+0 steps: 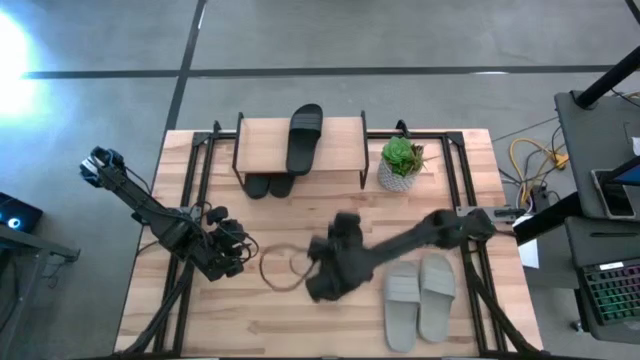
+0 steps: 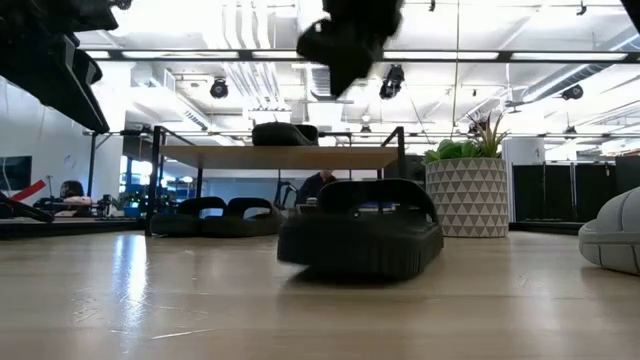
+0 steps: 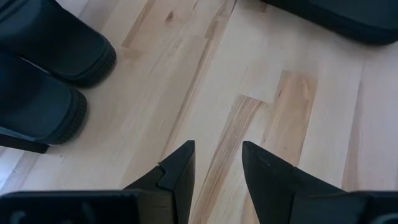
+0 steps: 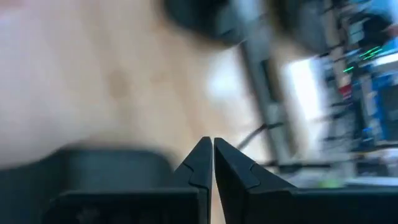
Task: Pick and place slides into the shelf
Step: Put the black slide on the shelf
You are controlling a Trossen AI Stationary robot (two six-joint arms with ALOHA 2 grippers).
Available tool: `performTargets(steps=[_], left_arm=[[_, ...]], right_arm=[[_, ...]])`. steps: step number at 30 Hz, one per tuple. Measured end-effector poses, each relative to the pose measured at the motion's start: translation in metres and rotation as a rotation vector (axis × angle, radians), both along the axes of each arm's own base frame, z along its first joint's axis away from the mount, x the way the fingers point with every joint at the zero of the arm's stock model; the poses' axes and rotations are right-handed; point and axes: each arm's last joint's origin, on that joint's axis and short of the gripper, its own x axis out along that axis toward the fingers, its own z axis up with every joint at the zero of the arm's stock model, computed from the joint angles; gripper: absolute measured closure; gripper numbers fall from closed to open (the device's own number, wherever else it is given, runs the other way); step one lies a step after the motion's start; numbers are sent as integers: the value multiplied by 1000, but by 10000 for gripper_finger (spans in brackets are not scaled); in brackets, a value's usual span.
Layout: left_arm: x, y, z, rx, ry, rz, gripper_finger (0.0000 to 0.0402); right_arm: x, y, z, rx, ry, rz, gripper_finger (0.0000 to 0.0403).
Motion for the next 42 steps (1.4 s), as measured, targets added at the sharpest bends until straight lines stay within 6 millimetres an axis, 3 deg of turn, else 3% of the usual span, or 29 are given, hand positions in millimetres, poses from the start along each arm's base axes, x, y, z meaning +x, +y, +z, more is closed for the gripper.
performTargets(steps=[4, 8, 10, 12, 17, 20, 23, 30, 37, 42], left_arm=[[0, 0, 0, -1, 0, 2, 283], [0, 0, 0, -5, -4, 4, 283], [0, 0, 0, -5, -4, 5, 283], [0, 0, 0, -5, -5, 5, 283], [1, 1, 0, 24, -26, 20, 283], [1, 2, -3, 44, -39, 28, 283], [0, 2, -7, 49, -37, 29, 283], [-2, 3, -29, 37, -44, 29, 283], [-4, 5, -45, 48, -17, 24, 283], [-3, 4, -48, 86, 6, -10, 283]], right_arm=[[-6, -43, 50, -38, -38, -19, 395], [-20, -79, 88, 65, -139, -112, 395], [-25, -81, 96, 123, -184, -135, 395], [-26, -69, 95, 141, -206, -115, 393], [-23, -22, 67, 245, -142, -17, 364], [-25, 3, 44, 255, -94, -11, 326], [-28, 20, 34, 258, -121, -33, 280], [-21, 28, 9, 231, -134, -73, 205], [-11, 36, -41, 162, 25, -47, 195], [-9, 38, -50, 165, -36, -107, 195]])
